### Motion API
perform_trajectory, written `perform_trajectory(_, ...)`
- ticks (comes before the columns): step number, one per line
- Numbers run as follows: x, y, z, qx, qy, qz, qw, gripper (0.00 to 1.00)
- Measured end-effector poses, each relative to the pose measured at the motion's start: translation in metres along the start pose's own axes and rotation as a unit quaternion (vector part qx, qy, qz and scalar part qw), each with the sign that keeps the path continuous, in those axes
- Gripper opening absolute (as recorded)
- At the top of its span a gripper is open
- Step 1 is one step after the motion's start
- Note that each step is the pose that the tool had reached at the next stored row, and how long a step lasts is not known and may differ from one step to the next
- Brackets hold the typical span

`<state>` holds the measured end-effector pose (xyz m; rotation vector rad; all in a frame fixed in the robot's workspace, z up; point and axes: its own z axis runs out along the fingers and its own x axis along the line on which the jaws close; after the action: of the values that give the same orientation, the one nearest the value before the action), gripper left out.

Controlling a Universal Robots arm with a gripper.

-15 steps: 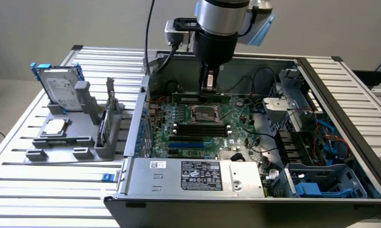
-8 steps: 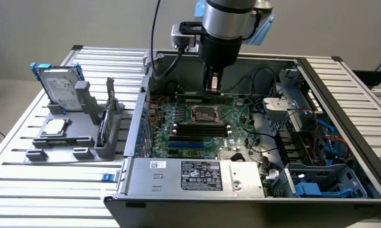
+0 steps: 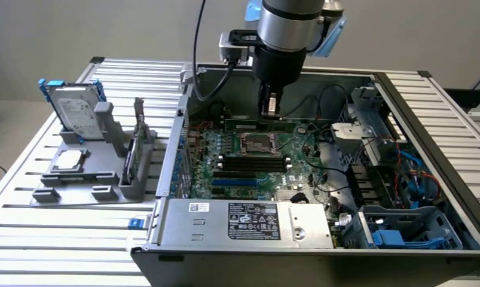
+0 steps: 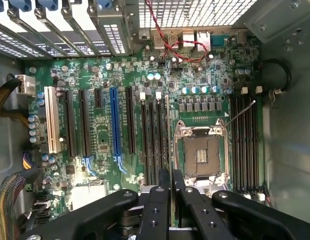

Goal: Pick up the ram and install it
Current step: 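Pick up the ram and move it above insertion slot, then insert the ram into the slot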

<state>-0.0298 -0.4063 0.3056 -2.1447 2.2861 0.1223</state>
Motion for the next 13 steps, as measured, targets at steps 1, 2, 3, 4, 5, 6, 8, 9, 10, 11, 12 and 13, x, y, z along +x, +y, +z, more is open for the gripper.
perform_trajectory(1, 0.0, 0.0, 0.0, 0.0, 0.0, 0.0, 1.0, 0.14)
perform_trajectory(2, 0.0, 0.0, 0.0, 0.0, 0.0, 0.0, 1.0, 0.14)
perform_trajectory(3, 0.0, 0.0, 0.0, 0.0, 0.0, 0.0, 1.0, 0.14)
perform_trajectory(4, 0.0, 0.0, 0.0, 0.0, 0.0, 0.0, 1.0, 0.14)
perform_trajectory(5, 0.0, 0.0, 0.0, 0.0, 0.0, 0.0, 1.0, 0.14)
perform_trajectory(6, 0.0, 0.0, 0.0, 0.0, 0.0, 0.0, 1.0, 0.14)
perform_trajectory(8, 0.0, 0.0, 0.0, 0.0, 0.0, 0.0, 1.0, 0.14)
perform_trajectory(9, 0.0, 0.0, 0.0, 0.0, 0.0, 0.0, 1.0, 0.14)
perform_trajectory(10, 0.0, 0.0, 0.0, 0.0, 0.0, 0.0, 1.0, 0.14)
perform_trajectory(11, 0.0, 0.0, 0.0, 0.0, 0.0, 0.0, 1.0, 0.14)
perform_trajectory(12, 0.0, 0.0, 0.0, 0.0, 0.0, 0.0, 1.0, 0.14)
perform_trajectory(13, 0.0003, -0.0001, 0.0, -0.0001, 0.0, 0.0, 1.0, 0.14)
